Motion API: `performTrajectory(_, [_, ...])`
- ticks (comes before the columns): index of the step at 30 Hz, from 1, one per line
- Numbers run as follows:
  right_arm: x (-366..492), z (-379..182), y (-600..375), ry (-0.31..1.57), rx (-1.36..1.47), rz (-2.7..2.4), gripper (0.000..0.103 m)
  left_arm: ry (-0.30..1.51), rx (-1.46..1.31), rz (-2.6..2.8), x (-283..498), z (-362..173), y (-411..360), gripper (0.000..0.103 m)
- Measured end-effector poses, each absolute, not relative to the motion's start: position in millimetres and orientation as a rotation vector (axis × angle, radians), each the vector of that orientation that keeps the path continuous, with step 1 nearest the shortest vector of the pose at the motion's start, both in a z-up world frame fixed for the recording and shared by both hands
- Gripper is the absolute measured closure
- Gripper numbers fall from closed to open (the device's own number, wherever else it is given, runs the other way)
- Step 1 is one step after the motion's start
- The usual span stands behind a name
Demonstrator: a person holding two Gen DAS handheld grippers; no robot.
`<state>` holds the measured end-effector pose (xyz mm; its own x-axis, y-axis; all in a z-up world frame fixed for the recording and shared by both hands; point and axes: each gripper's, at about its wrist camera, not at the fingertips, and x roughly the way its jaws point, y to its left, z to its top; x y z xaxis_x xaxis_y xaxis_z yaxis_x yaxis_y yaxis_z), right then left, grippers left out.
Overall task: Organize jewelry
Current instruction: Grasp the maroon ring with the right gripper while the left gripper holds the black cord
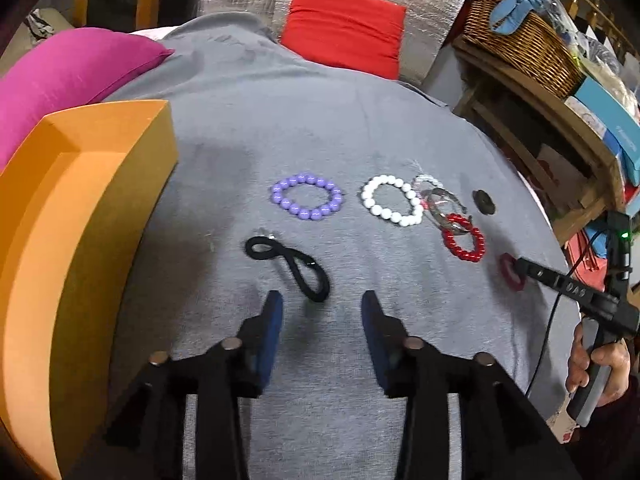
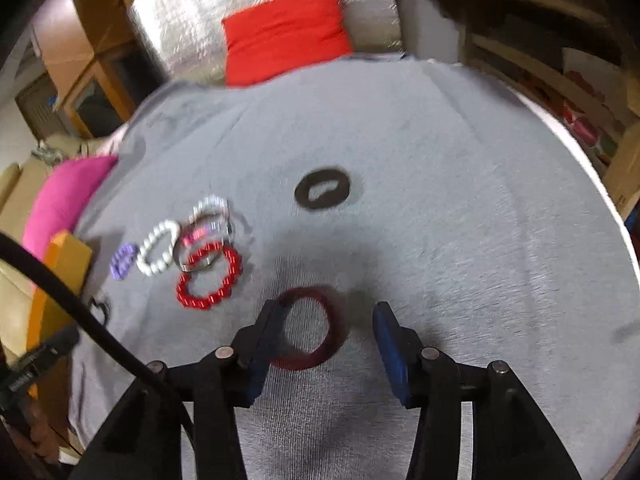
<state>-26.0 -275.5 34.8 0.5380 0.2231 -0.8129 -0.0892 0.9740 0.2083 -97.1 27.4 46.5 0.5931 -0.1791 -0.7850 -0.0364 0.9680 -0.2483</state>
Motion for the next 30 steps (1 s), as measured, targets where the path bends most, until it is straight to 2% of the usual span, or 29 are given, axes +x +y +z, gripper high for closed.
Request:
performTrajectory(3, [-23.7,27.9,-263.6,0.963,0.059,0.154,0.061,0.958,-0.261,-0.073,-94.2,40.5,31.6,0.055])
performTrajectory(4, [-23.5,27.2,-259.4,0.960,0.024,0.153,0.075,0.967,-0.267,-0.069,-92.8,38.7,32.4,0.055])
performTrajectory(5, [-23.7,27.6,-257.0,0.952,0.013,0.161,0.095,0.978,-0.279,-0.068,-91.0,36.0,34.2,0.055])
performTrajectory(6, [-23.3,28.0,-257.1,0.954,0.023,0.173,0.098,0.988,-0.297,-0.069,-88.7,33.2,36.2,0.055])
performTrajectory(14, [-30.4,45.1,-257.9,0.872,0.081,0.211,0.098,0.956,-0.329,-0.071,-74.6,33.8,35.0,0.055])
performTrajectory(16, [-34.4,49.8,-254.9,0.843,0.089,0.236,0.098,0.958,-0.354,-0.052,-65.6,29.2,37.2,0.068])
performTrajectory(17, [-37.7,50.9,-251.0,0.831,0.089,0.245,0.098,0.963,-0.361,-0.047,-61.5,26.3,37.6,0.086])
performTrajectory(18, [-40.5,54.7,-249.1,0.812,0.091,0.260,0.098,0.970,-0.362,-0.041,-58.5,23.5,37.7,0.093])
performTrajectory(22, [-47.2,66.0,-241.8,0.772,0.111,0.292,0.098,0.944,-0.320,-0.009,-60.1,26.8,33.4,0.098])
performTrajectory(30, [-52.9,84.5,-211.6,0.720,0.100,0.367,0.098,0.720,-0.276,-0.087,-122.9,109.5,36.3,0.098])
